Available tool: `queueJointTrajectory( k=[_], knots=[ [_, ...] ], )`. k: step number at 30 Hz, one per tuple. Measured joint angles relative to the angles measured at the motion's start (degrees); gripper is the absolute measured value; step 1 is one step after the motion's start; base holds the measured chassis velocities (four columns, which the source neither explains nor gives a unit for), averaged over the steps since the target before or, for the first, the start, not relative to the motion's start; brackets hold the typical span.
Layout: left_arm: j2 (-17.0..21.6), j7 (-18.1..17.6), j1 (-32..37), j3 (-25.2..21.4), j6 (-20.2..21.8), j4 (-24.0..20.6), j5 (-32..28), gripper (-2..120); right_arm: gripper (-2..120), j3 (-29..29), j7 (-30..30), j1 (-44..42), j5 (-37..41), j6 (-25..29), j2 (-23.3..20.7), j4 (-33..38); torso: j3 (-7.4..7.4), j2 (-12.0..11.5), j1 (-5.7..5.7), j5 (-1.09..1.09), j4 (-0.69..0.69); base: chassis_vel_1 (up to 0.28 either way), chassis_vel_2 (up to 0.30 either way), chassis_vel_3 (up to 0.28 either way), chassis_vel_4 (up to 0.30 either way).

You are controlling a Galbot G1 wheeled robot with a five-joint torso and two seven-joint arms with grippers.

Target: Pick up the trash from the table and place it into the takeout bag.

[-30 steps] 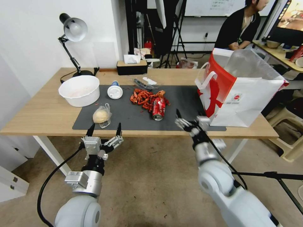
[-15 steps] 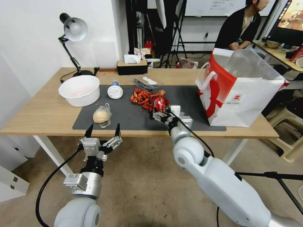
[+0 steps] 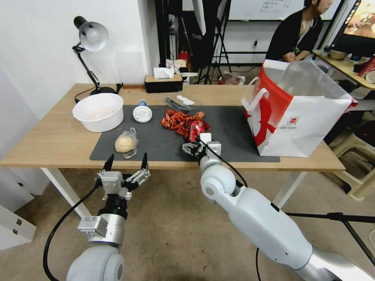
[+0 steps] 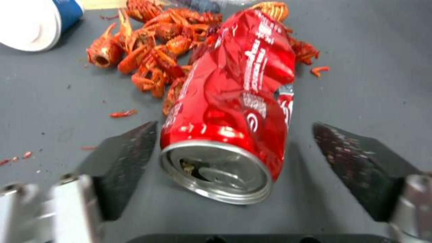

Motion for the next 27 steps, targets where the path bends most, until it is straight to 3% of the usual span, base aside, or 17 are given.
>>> queueJointTrajectory(
  k=[11,15,23,27],
  knots=[
    [0.13,-0.14,-0.58,-0.12,-0.05,0.82,-0.22,100,49,0.14,0.16,-0.50,-0.02,-0.23,-0.14,0.08,0.00,0.00,0.00,0.00,0.00,0.000,0.000,0.000,0.000],
    [0.13,-0.16,-0.65,-0.12,-0.05,0.92,-0.24,100,49,0.67,0.02,-0.89,-0.34,-0.24,-0.45,1.10,0.00,0.00,0.00,0.01,0.00,0.000,0.000,0.000,0.000],
    [0.23,-0.17,-0.70,-0.24,-0.04,0.93,-0.27,100,49,5.40,-3.74,-3.79,-3.84,0.22,-3.11,9.86,0.00,0.00,0.00,0.02,0.01,0.000,0.000,0.000,0.000],
    [0.25,-0.18,-0.69,-0.20,0.00,0.90,-0.28,100,49,13.43,-12.69,-5.84,-9.68,4.73,-6.05,14.97,0.00,0.00,-0.01,0.02,0.00,0.000,0.000,0.000,0.000]
  ],
)
